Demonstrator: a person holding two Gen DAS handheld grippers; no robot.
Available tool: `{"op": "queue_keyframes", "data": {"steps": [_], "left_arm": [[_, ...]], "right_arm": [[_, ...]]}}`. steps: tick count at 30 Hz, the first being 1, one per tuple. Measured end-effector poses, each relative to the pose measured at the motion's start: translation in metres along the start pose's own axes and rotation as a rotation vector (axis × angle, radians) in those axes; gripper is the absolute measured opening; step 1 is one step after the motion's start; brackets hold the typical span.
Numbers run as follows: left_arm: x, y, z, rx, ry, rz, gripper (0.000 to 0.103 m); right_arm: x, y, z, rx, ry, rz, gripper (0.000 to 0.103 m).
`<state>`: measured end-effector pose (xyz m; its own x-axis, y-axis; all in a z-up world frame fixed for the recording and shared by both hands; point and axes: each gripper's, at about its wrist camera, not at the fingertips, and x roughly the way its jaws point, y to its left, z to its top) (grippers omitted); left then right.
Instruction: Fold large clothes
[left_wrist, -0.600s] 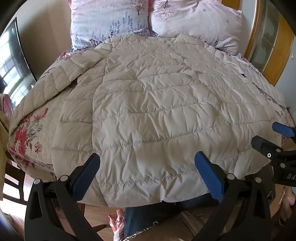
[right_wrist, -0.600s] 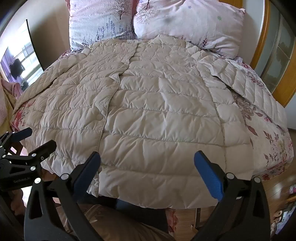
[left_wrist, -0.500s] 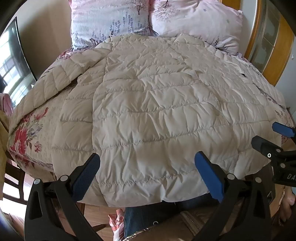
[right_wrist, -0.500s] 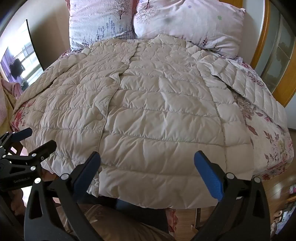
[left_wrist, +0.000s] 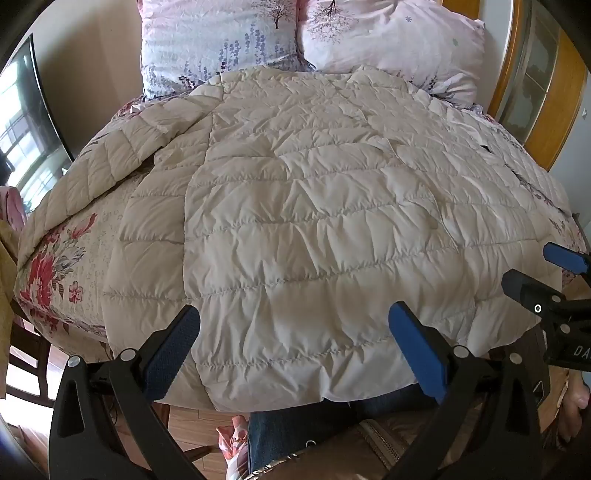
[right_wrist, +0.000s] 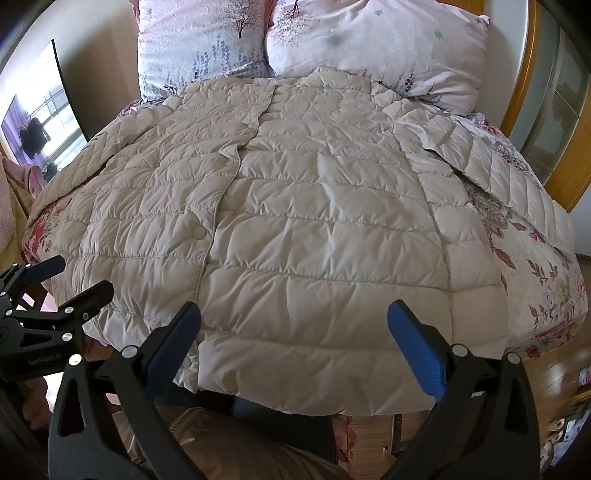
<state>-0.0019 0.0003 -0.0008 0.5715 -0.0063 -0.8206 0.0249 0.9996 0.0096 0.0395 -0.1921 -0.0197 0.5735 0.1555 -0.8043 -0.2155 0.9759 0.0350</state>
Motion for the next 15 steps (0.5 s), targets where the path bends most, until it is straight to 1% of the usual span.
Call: {"op": "queue_keyframes", "data": {"steps": [15], "left_arm": [[0.0008, 0.0001, 0.0019, -0.008, 0.008, 0.002, 0.102]], "right_arm": [[-0.0004, 0.0, -0.0002, 0.005, 0.002, 0.002, 0.101]]}}
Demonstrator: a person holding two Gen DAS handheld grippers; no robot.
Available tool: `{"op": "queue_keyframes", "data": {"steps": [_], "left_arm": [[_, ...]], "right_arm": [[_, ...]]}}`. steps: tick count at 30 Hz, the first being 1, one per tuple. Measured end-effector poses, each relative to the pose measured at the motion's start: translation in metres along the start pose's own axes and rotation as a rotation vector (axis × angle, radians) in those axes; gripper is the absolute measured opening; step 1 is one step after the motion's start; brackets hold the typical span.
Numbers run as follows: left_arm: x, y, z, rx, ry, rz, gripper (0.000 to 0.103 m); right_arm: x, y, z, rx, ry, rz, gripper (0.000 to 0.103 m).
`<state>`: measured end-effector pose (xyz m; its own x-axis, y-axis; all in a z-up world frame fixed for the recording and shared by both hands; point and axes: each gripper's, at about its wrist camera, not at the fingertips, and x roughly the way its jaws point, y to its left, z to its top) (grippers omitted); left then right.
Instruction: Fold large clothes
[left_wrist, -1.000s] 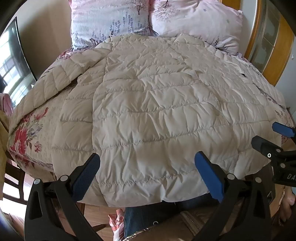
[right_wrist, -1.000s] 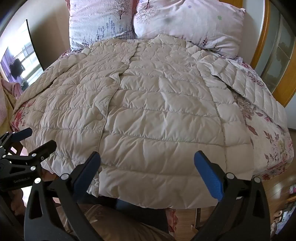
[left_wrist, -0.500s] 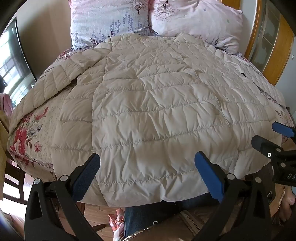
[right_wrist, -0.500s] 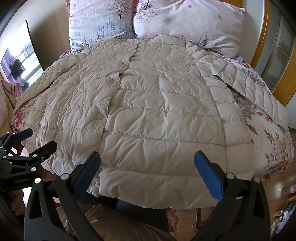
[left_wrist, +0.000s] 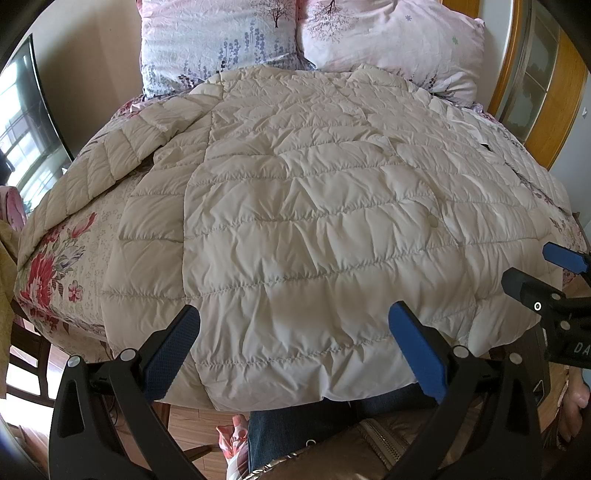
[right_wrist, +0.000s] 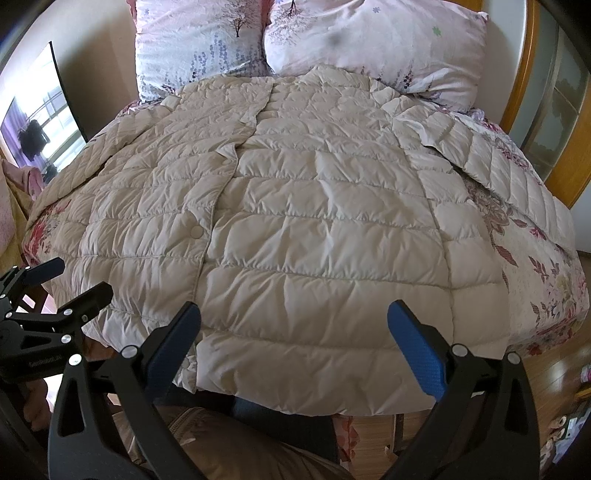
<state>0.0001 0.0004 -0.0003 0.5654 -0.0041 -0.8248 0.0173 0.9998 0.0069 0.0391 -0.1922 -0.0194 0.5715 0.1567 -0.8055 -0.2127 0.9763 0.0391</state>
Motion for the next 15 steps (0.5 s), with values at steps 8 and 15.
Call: {"op": "queue_keyframes", "data": {"steps": [8, 15], "left_arm": [[0.0, -0.0002, 0.0001, 0.001, 0.0, -0.001, 0.102], [-0.0002, 0.0001, -0.0004, 0.0, 0.0, 0.0, 0.102]], "right_arm": [[0.0025, -0.0008, -0.0022, 0.003, 0.001, 0.003, 0.101], [0.0032, -0.0011, -0.0012, 0.006, 0.003, 0.005, 0.101]]}}
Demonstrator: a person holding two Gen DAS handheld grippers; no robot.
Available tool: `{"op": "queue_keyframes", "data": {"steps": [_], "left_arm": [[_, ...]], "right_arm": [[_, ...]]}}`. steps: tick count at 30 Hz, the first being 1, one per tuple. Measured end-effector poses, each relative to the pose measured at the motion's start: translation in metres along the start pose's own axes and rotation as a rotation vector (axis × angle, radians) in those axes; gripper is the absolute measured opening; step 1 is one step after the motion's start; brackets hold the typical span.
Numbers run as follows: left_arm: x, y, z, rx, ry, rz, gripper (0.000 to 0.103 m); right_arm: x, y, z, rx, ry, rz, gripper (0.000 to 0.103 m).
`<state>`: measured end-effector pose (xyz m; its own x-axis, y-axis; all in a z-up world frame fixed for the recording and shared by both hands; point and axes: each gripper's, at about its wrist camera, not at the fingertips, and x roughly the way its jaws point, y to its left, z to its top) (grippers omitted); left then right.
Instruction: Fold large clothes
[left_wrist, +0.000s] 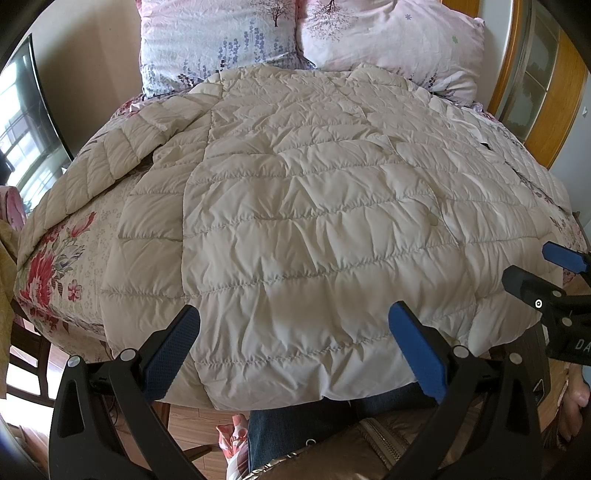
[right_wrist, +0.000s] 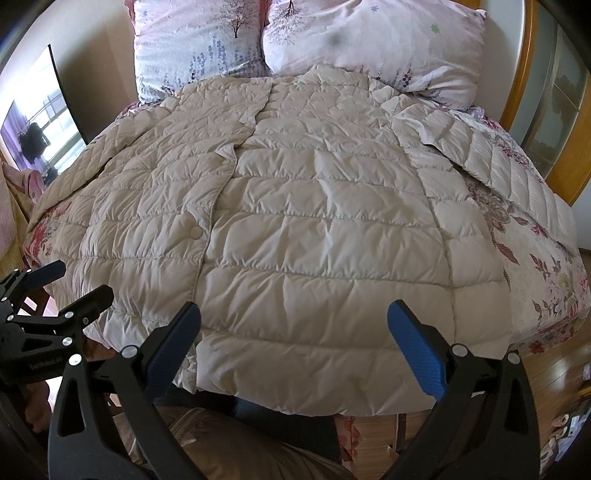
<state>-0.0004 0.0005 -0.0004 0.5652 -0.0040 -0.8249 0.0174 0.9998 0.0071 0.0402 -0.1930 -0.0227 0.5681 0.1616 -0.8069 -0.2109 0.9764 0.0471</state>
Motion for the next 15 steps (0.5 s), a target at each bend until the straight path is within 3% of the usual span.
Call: {"op": "queue_keyframes", "data": {"steps": [15], "left_arm": [[0.0004, -0.0003, 0.0005, 0.0, 0.002, 0.001, 0.102]], "right_arm": [[0.0007, 0.0008, -0.0005, 0.003, 0.0, 0.003, 0.101]]}}
